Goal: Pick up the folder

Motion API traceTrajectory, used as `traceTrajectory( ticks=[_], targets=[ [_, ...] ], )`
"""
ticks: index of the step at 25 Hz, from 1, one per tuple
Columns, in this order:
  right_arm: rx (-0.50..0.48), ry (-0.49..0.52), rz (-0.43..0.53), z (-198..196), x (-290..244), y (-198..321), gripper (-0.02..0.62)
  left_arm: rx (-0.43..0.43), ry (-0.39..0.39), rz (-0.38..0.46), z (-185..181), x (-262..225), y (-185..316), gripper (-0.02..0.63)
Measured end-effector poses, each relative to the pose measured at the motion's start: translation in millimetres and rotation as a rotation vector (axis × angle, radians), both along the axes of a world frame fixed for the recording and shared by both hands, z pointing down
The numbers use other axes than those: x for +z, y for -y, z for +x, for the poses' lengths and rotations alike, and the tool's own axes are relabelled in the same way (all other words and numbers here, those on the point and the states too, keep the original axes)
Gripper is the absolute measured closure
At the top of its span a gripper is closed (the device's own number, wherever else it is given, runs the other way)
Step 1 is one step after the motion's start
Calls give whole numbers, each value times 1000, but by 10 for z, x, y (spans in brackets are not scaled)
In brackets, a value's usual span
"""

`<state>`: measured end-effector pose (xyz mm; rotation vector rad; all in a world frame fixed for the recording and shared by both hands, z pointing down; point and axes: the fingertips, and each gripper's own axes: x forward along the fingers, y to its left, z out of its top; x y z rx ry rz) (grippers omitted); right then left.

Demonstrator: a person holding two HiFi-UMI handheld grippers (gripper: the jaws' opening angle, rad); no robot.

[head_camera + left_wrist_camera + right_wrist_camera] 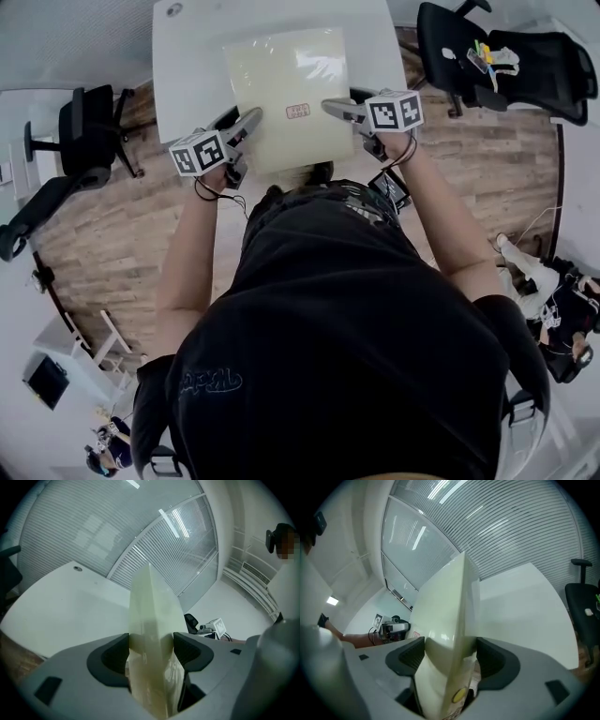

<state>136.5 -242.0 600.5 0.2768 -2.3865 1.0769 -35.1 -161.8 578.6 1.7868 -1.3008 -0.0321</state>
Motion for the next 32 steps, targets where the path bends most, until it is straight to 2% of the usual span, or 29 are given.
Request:
traceTrajectory(
  ticks=[9, 15, 26, 32],
  targets=[
    [-1, -16, 34, -246, -102, -532, 261, 14, -29, -9, -229, -13, -565, 299],
    [47, -26, 50, -306, -178, -1202, 261, 39, -16, 20, -336, -95, -1160, 299],
    [134, -16, 16, -288, -184, -1533, 261, 102, 3, 18, -345, -185, -1312, 299],
    [170, -4, 20, -249, -213, -2274, 261, 140, 23, 25, -327, -216, -1983, 299]
  ],
)
